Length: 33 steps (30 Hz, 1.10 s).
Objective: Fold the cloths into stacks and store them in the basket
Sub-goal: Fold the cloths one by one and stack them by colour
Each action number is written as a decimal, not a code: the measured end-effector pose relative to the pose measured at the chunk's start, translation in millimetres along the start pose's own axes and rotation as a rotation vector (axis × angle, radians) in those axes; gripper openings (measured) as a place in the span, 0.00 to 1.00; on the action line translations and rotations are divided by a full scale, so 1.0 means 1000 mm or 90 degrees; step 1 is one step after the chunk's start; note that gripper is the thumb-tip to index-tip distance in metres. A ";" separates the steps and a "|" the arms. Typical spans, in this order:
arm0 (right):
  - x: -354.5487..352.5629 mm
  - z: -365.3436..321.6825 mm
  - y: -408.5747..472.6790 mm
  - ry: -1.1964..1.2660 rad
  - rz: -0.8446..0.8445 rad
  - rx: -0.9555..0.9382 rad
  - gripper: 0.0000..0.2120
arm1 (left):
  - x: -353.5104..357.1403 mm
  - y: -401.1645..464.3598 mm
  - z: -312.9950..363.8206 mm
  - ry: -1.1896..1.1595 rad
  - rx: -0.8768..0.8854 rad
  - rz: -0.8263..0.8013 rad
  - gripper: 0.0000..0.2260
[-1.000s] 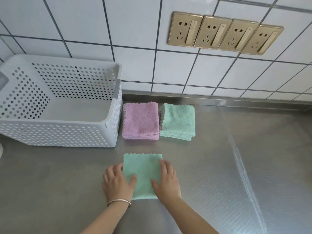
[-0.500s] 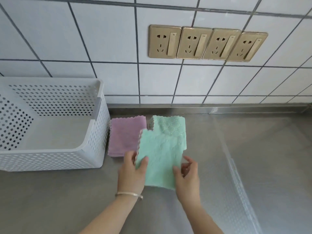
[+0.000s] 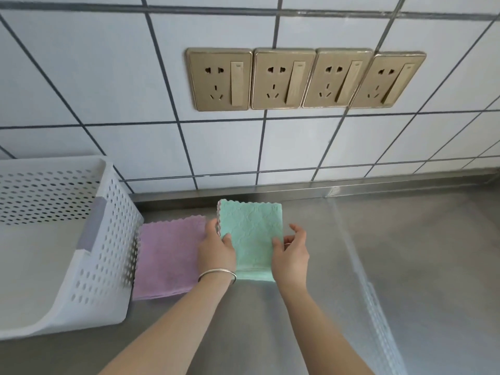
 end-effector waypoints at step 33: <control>0.004 0.023 0.020 -0.015 -0.139 0.246 0.18 | 0.038 -0.008 -0.014 0.185 0.115 -0.159 0.26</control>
Point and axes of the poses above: each hand's wrist, its own y-axis towards the middle knuckle, its own x-axis out of the palm, z = x × y, the point moved 1 cm from there along y, towards the middle knuckle, and after that the axes turned 5 degrees about y, right-handed, at the moved point
